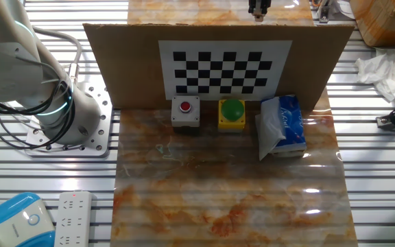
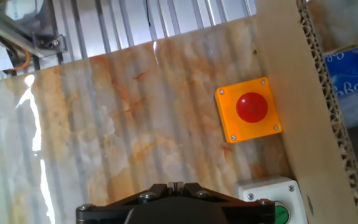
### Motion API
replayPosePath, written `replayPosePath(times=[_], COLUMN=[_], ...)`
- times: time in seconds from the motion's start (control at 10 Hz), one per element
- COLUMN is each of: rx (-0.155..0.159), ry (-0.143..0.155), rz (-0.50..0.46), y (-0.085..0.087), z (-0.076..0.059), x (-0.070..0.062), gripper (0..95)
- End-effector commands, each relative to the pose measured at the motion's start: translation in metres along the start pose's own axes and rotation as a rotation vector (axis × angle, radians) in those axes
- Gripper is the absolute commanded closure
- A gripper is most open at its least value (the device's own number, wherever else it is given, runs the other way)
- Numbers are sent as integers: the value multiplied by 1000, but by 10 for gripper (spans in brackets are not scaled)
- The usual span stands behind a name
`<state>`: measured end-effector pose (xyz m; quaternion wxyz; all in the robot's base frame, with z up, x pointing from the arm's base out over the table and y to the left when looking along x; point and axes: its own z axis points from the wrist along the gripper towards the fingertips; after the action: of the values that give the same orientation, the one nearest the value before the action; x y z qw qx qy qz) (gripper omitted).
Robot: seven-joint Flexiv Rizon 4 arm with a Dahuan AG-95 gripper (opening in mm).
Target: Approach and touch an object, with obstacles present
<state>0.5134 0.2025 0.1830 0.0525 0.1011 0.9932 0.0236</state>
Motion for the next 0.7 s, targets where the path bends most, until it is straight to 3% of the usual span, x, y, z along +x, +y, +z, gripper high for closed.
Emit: replayPosePath(times=[0.1,0.3,0.7], rx=[-9,-29,-27], ry=[29,56,65], rz=[4,23,31], y=[0,0,0], z=[0,0,0], x=[0,0,0], gripper=[950,950,950])
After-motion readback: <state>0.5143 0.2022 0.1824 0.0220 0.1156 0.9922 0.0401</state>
